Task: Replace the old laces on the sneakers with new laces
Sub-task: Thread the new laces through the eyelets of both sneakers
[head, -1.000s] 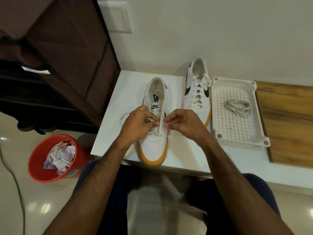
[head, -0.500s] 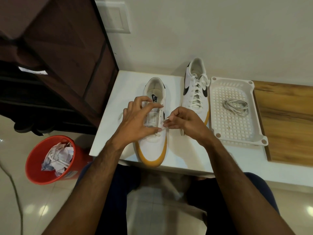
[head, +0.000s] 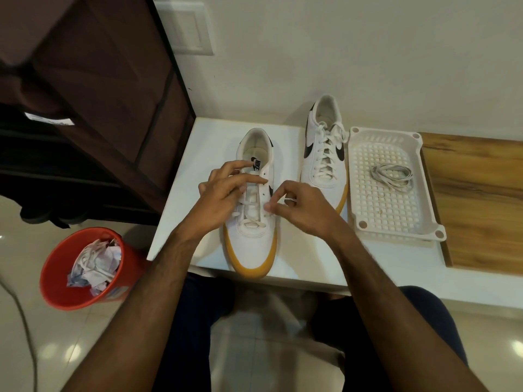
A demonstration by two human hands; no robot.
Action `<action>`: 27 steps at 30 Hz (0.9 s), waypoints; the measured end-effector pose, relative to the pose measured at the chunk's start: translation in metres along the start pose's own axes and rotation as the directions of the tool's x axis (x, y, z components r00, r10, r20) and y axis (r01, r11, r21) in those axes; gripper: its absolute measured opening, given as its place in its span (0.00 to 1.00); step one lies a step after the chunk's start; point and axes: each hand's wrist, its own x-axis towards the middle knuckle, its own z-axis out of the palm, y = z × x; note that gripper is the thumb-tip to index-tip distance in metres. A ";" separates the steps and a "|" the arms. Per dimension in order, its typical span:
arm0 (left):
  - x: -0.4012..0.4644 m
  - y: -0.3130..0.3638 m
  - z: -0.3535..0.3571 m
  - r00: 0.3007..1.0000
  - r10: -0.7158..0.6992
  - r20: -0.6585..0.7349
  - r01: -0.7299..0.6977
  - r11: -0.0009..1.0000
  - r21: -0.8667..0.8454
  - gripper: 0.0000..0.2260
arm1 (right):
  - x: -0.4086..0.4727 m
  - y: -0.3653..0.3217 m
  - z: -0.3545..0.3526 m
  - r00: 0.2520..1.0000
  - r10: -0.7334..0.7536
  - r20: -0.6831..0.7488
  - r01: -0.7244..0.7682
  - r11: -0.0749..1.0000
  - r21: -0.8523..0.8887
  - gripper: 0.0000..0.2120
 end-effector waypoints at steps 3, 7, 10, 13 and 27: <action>0.001 -0.004 0.001 0.999 0.036 -0.019 -0.036 0.999 0.010 0.28 | 0.001 0.000 0.006 0.999 -0.039 -0.001 0.038 0.981 -0.192 0.04; 0.002 -0.011 0.001 0.997 0.076 -0.033 -0.076 0.997 0.003 0.30 | 0.002 0.004 -0.009 0.987 0.050 -0.154 0.024 0.894 0.448 0.06; 0.002 -0.009 0.001 0.998 0.065 -0.022 -0.065 0.998 0.003 0.29 | -0.002 0.000 -0.031 0.967 0.183 -0.177 0.115 0.306 0.945 0.07; 0.002 -0.008 0.001 0.998 0.058 -0.022 -0.058 0.998 0.014 0.29 | -0.004 0.001 -0.032 0.918 0.324 -0.227 -0.007 0.587 0.809 0.09; 0.002 -0.012 0.000 0.996 0.089 -0.007 -0.089 0.996 0.019 0.27 | 0.004 0.005 -0.003 0.982 -0.004 -0.187 0.040 0.981 0.191 0.07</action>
